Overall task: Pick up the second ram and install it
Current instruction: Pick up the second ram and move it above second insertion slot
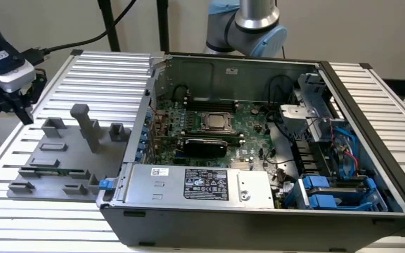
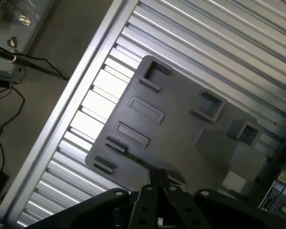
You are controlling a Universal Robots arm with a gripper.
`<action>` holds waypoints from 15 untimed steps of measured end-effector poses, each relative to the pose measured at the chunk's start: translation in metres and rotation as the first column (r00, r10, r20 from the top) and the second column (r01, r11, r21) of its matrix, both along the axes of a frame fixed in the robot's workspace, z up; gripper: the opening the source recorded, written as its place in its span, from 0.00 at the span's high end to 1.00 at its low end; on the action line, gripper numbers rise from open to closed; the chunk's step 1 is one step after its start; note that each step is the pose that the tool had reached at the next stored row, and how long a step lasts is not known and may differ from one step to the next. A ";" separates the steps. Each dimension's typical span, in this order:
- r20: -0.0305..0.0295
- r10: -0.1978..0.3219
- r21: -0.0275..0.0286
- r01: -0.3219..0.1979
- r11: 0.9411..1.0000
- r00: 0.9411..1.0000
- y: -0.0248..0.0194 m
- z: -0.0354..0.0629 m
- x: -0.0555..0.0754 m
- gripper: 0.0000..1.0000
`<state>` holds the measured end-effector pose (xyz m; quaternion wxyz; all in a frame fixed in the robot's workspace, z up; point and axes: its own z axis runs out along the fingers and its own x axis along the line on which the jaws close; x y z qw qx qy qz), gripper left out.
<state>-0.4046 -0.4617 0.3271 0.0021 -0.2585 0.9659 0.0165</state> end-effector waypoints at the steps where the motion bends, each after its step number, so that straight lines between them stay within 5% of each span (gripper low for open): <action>1: 0.000 0.017 -0.001 -0.017 1.000 1.000 0.0000 -0.0003 0.000 1.00; 8: -0.001 0.132 -0.012 -0.132 0.991 0.991 0.0000 -0.0026 0.000 1.00; 15: -0.002 0.249 -0.022 -0.249 0.968 0.969 0.0000 -0.0051 0.000 1.00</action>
